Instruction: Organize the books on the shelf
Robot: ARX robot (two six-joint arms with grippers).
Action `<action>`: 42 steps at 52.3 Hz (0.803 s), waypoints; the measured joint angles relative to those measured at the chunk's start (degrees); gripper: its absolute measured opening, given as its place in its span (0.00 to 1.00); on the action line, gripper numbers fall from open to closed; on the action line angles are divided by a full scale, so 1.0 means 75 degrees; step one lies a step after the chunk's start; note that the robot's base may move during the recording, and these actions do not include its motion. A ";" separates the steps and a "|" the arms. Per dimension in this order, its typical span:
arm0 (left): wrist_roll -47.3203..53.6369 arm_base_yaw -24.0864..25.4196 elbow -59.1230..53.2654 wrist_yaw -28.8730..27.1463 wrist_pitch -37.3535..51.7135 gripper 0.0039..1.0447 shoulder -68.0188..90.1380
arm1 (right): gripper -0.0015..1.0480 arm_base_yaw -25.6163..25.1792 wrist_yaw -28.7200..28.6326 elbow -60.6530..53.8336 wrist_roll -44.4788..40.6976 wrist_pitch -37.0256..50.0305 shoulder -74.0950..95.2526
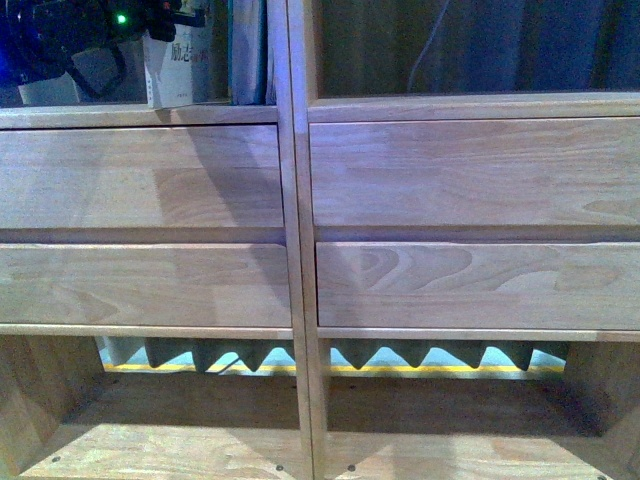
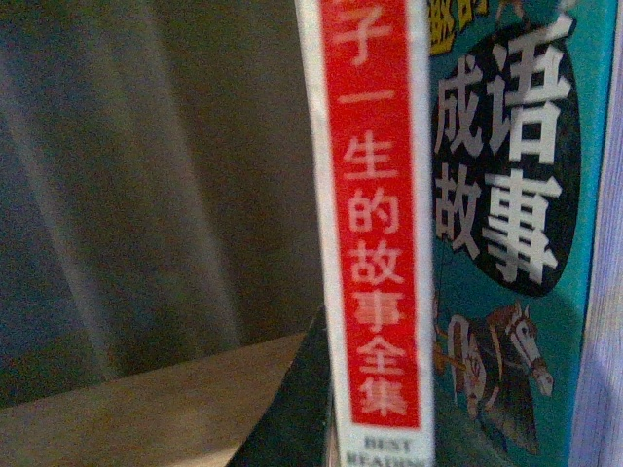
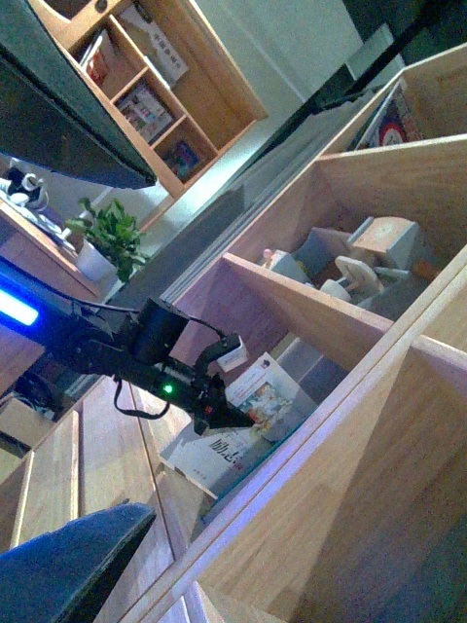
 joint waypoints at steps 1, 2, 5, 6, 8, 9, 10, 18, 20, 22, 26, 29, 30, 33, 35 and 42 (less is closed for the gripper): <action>0.0038 0.0000 0.0000 0.0000 0.0012 0.06 0.0012 | 0.93 0.0000 0.0000 0.0000 0.0003 0.0000 0.0000; 0.0047 -0.0003 0.0003 0.0000 0.0023 0.06 0.0015 | 0.93 0.0000 0.0000 0.0000 0.0000 0.0000 0.0000; 0.0099 -0.0020 0.0009 -0.0029 0.0020 0.06 0.0015 | 0.93 0.0000 0.0000 0.0000 0.0000 0.0000 0.0000; 0.0099 -0.0020 0.0009 -0.0029 0.0020 0.06 0.0015 | 0.93 0.0000 -0.0003 0.0000 0.0003 0.0000 0.0000; 0.0131 -0.0029 0.0009 -0.0032 0.0020 0.06 0.0017 | 0.93 0.0000 0.0000 0.0003 0.0003 0.0000 0.0000; 0.0131 -0.0035 0.0009 -0.0035 0.0020 0.06 0.0023 | 0.93 0.0000 0.0000 0.0000 0.0003 0.0000 0.0000; 0.0154 -0.0044 0.0009 -0.0035 0.0020 0.06 0.0035 | 0.93 0.0000 0.0000 0.0003 0.0003 0.0000 0.0000; 0.0213 -0.0102 0.0035 -0.0012 0.0020 0.06 0.0067 | 0.93 0.0000 0.0000 0.0003 0.0003 0.0000 0.0000; 0.0216 -0.0122 0.0035 -0.0020 0.0020 0.09 0.0070 | 0.93 0.0000 0.0000 0.0000 0.0003 0.0000 0.0000; 0.0230 -0.0143 0.0035 -0.0017 0.0020 0.17 0.0076 | 0.93 0.0000 0.0000 0.0000 0.0000 0.0000 0.0000; 0.0236 -0.0169 0.0035 0.0038 0.0020 0.27 0.0108 | 0.93 0.0000 0.0000 0.0000 0.0000 0.0000 0.0000; 0.0236 -0.0195 0.0035 0.0035 0.0020 0.37 0.0117 | 0.93 0.0000 0.0000 0.0000 0.0000 0.0000 0.0000; 0.0236 -0.0204 0.0035 0.0038 0.0020 0.39 0.0119 | 0.93 0.0000 0.0000 0.0000 0.0000 0.0000 0.0000; 0.0236 -0.0219 0.0035 0.0038 0.0020 0.46 0.0122 | 0.93 0.0000 0.0000 0.0000 0.0000 0.0000 0.0000; 0.0236 -0.0230 0.0035 0.0044 0.0020 0.50 0.0122 | 0.93 0.0000 0.0000 0.0000 0.0003 0.0000 0.0000; 0.0163 -0.0254 0.0035 0.0076 0.0020 0.73 0.0119 | 0.93 0.0000 0.0000 0.0003 0.0003 0.0000 0.0000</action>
